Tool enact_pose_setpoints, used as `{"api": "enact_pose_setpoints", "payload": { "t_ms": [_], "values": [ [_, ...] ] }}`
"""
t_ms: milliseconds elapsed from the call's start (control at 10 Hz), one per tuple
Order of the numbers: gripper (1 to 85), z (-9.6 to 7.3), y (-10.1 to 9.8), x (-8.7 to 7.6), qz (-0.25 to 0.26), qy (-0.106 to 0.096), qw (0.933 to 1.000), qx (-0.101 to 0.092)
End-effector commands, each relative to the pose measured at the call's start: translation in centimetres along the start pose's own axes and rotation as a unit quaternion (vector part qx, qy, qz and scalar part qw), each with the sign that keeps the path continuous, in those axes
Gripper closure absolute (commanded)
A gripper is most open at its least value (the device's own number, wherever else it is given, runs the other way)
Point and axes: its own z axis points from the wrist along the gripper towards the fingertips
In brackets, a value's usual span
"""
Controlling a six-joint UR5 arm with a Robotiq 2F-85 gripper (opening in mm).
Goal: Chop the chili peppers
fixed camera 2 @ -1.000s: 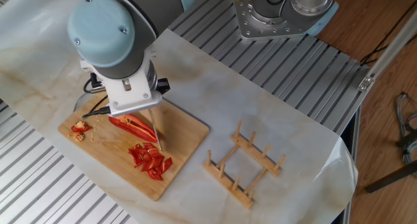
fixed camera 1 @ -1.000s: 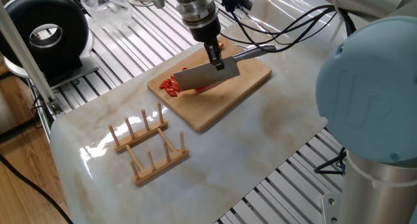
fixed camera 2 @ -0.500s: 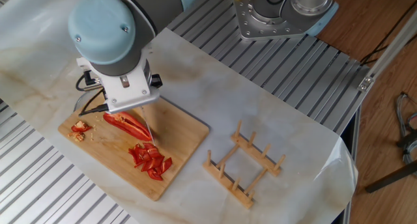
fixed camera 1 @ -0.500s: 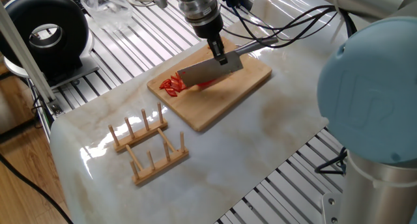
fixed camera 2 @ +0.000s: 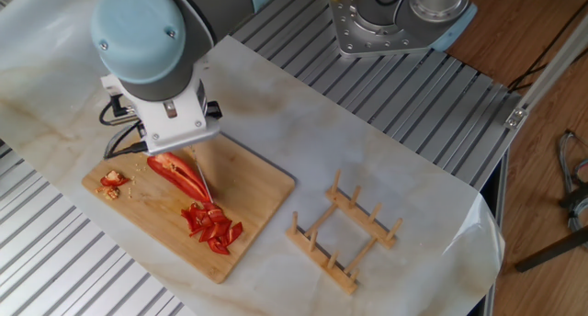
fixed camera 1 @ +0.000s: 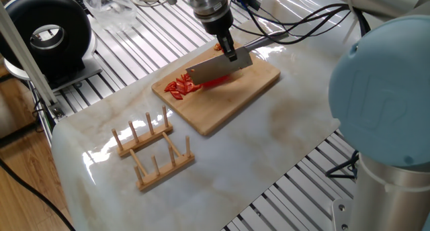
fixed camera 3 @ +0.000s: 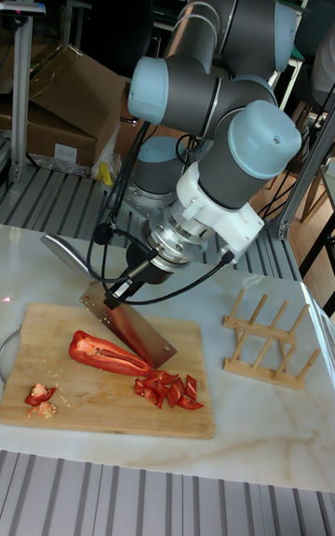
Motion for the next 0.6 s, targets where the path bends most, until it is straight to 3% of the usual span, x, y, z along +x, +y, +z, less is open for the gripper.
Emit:
{"api": "enact_pose_setpoints", "payload": {
  "t_ms": [0,500],
  "values": [
    [84.3,0.12,-0.92,1.0,-0.011,-0.001,0.9999,0.008],
    [84.3,0.21,-1.85,1.95,-0.018,-0.004,0.9997,0.016]
  ]
}}
